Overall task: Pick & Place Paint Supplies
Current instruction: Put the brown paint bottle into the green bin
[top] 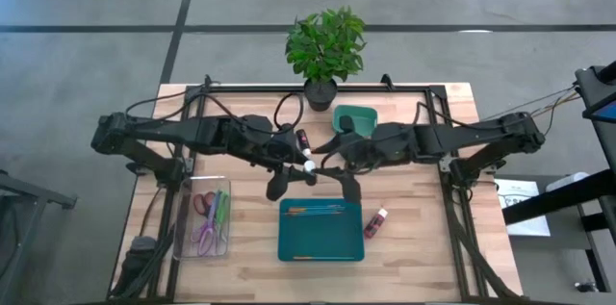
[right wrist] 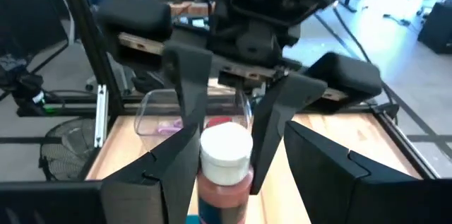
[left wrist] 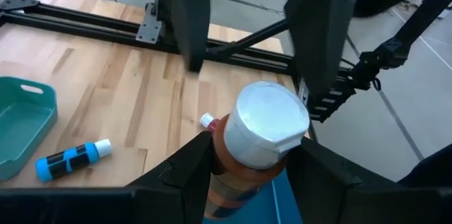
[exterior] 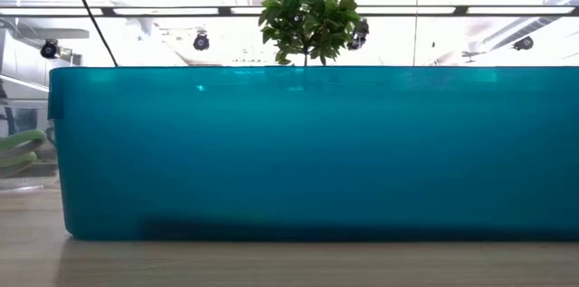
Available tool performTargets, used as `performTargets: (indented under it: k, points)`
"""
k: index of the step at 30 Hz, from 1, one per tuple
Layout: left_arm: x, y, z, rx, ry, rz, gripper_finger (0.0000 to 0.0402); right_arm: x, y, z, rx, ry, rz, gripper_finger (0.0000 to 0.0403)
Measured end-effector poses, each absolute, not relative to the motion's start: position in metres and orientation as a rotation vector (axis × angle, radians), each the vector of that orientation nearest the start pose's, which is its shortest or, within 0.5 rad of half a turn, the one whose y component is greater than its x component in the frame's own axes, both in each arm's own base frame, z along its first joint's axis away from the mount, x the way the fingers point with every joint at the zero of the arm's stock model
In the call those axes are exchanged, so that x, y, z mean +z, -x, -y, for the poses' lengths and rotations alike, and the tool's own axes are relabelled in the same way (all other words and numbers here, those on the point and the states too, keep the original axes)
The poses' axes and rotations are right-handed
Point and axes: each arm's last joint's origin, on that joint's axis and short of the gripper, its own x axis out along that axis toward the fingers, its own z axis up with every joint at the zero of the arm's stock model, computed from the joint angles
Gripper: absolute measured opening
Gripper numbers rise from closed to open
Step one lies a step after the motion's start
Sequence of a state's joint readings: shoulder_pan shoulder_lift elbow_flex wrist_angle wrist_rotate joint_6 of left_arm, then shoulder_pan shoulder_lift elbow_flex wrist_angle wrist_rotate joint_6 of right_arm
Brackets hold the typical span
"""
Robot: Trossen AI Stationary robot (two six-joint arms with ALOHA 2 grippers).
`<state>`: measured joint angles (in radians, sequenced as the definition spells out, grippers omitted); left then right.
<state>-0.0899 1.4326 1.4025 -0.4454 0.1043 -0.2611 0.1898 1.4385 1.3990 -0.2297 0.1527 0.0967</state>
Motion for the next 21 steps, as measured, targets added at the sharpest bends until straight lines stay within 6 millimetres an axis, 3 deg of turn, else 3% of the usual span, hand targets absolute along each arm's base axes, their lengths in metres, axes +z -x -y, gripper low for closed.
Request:
performTargets:
  k: [6, 21]
  points:
    - [0.3734, -0.3146, 0.0317, -0.128, 0.259, -0.498, 0.0168, 0.3818, -0.3287, -0.0592, 0.073, -0.068, -0.296, 0.0204]
    - [0.3741, -0.3149, 0.0321, -0.132, 0.258, -0.49, 0.0168, 0.383, -0.328, -0.0554, 0.06, -0.087, -0.292, 0.0204]
